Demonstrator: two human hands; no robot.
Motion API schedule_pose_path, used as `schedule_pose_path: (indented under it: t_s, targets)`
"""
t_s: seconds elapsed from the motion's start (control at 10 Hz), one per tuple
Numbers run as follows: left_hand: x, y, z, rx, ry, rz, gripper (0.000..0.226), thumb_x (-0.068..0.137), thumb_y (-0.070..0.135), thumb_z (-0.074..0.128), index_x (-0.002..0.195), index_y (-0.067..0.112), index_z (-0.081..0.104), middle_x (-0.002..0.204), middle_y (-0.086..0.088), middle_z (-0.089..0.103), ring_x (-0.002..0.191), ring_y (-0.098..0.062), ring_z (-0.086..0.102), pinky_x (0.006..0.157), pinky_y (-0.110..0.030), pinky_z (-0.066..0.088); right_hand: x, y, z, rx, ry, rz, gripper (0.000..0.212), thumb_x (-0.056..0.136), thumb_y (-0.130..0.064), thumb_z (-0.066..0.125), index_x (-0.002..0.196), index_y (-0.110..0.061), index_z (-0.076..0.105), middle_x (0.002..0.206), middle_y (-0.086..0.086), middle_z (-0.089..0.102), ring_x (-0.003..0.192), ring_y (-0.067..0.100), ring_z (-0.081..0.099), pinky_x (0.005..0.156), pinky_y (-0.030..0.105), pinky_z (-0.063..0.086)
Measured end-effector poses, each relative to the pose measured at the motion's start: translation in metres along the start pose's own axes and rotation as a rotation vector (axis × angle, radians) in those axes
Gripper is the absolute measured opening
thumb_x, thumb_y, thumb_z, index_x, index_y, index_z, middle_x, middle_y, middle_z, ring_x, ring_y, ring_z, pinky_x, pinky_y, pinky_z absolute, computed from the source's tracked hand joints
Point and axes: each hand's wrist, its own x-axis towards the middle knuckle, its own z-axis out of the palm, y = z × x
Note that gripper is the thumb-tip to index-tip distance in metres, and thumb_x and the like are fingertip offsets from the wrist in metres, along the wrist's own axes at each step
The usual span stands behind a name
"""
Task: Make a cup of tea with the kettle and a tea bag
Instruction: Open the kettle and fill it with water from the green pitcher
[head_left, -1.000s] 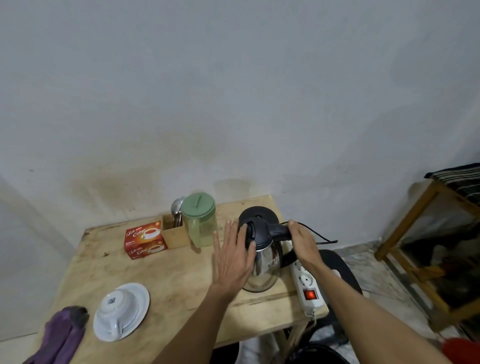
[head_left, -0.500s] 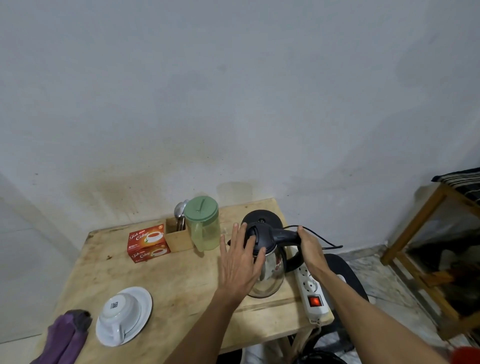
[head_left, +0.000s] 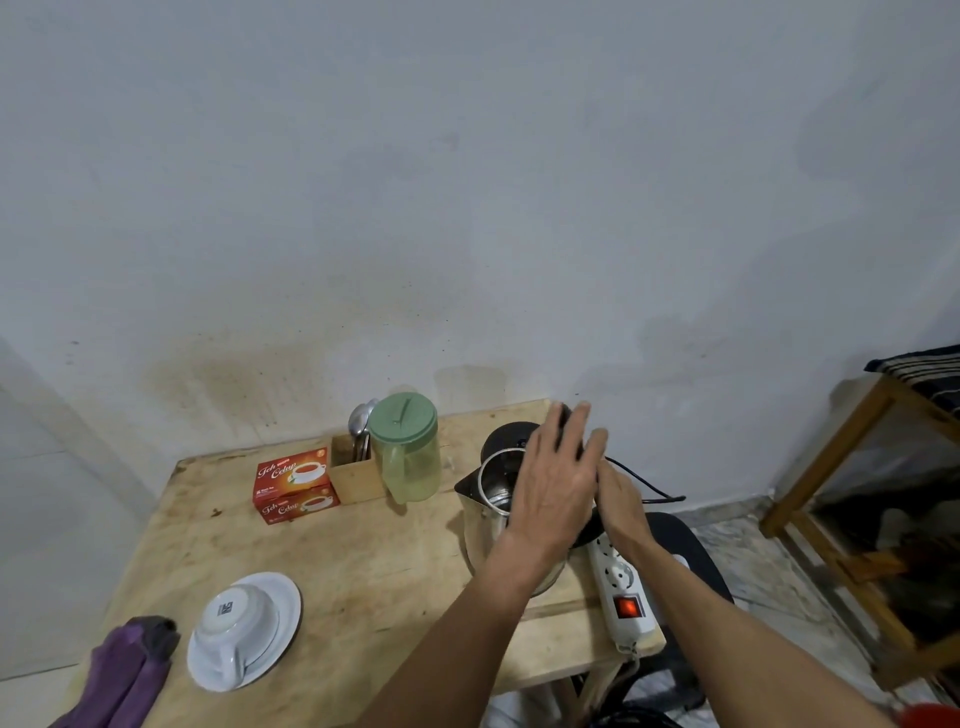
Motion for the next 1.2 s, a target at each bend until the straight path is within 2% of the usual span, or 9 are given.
schedule_pose_path:
  t_s: [0.1,0.2,0.3,0.4,0.6,0.8,1.0,1.1,1.2]
  targets:
    - [0.013,0.015,0.005,-0.078,-0.072,0.061,0.071,0.061,-0.006,0.072,0.126,0.011,0.048,0.143,-0.019,0.047,0.125,-0.033,0.051,0.099,-0.038,0.047,-0.001,0.002,0.001,0.068,-0.024,0.041,0.024,0.105,-0.020,0.039,0.112,-0.018,0.062,0.112,0.019,0.068,0.106,0.034,0.064,0.088,0.043,0.054]
    - [0.019,0.024,0.007,-0.144,-0.167,0.140,0.081,0.057,-0.012,0.074,0.130,0.009,0.044,0.145,-0.019,0.041,0.126,-0.033,0.049,0.105,-0.043,0.043,0.003,0.006,0.016,0.398,-0.116,0.130,0.060,0.107,-0.028,0.016,0.141,0.021,0.026,0.146,0.044,0.033,0.117,0.003,0.055,0.089,0.013,0.044]
    - [0.023,0.027,0.003,-0.192,-0.250,0.164,0.062,0.077,-0.010,0.061,0.134,0.007,0.043,0.151,-0.018,0.033,0.137,-0.033,0.036,0.114,-0.047,0.030,-0.011,-0.020,0.023,0.134,0.018,0.210,0.065,0.102,-0.040,0.013,0.136,0.011,0.034,0.152,0.035,0.026,0.136,0.009,0.037,0.109,0.032,0.031]
    - [0.025,0.021,0.003,-0.232,-0.176,0.183,0.045,0.090,0.015,0.058,0.133,0.008,0.047,0.146,-0.016,0.041,0.131,-0.030,0.042,0.110,-0.046,0.036,-0.004,-0.012,0.018,0.062,0.286,-0.054,0.038,0.103,-0.021,0.045,0.138,-0.008,0.051,0.154,0.036,0.019,0.146,0.014,0.026,0.110,0.022,0.021]
    - [0.026,-0.046,-0.010,-0.430,0.017,-0.282,0.043,0.097,0.037,0.043,0.131,0.013,0.054,0.143,-0.011,0.050,0.132,-0.023,0.045,0.112,-0.040,0.035,0.013,-0.003,0.002,-0.007,0.053,-0.138,0.005,0.091,-0.007,0.064,0.094,-0.011,0.066,0.099,0.017,0.072,0.097,0.035,0.065,0.087,0.056,0.055]
    - [-0.019,-0.146,-0.001,-0.474,0.300,-0.949,0.034,0.100,0.030,0.041,0.126,0.012,0.053,0.134,-0.010,0.049,0.120,-0.026,0.050,0.099,-0.044,0.046,0.010,-0.001,-0.004,0.127,0.022,-0.117,0.017,0.087,0.001,0.066,0.100,-0.011,0.065,0.097,0.012,0.067,0.089,0.025,0.060,0.081,0.045,0.054]
    - [-0.055,-0.199,0.037,-0.703,0.234,-1.504,0.054,0.100,0.046,0.031,0.122,0.006,0.058,0.125,-0.018,0.061,0.116,-0.038,0.055,0.102,-0.048,0.043,0.013,0.001,-0.001,0.163,0.034,-0.151,0.025,0.088,0.008,0.063,0.092,-0.016,0.060,0.082,-0.005,0.059,0.074,0.007,0.052,0.069,0.028,0.046]
    - [-0.055,-0.196,0.049,-0.860,0.236,-1.554,0.064,0.099,0.057,0.025,0.127,0.010,0.057,0.121,-0.010,0.059,0.112,-0.030,0.055,0.102,-0.045,0.042,0.011,0.001,-0.001,0.145,0.029,-0.170,0.027,0.089,0.010,0.059,0.090,-0.017,0.057,0.080,-0.006,0.056,0.070,0.003,0.052,0.057,0.008,0.046]
    - [-0.054,-0.199,0.054,-0.962,0.310,-1.533,0.055,0.097,0.059,0.027,0.095,0.019,0.064,0.092,-0.010,0.071,0.087,-0.026,0.064,0.093,-0.042,0.049,0.013,0.003,0.001,0.108,0.040,-0.169,0.035,0.091,0.007,0.058,0.078,-0.026,0.053,0.075,-0.007,0.055,0.063,0.000,0.054,0.054,0.004,0.043]
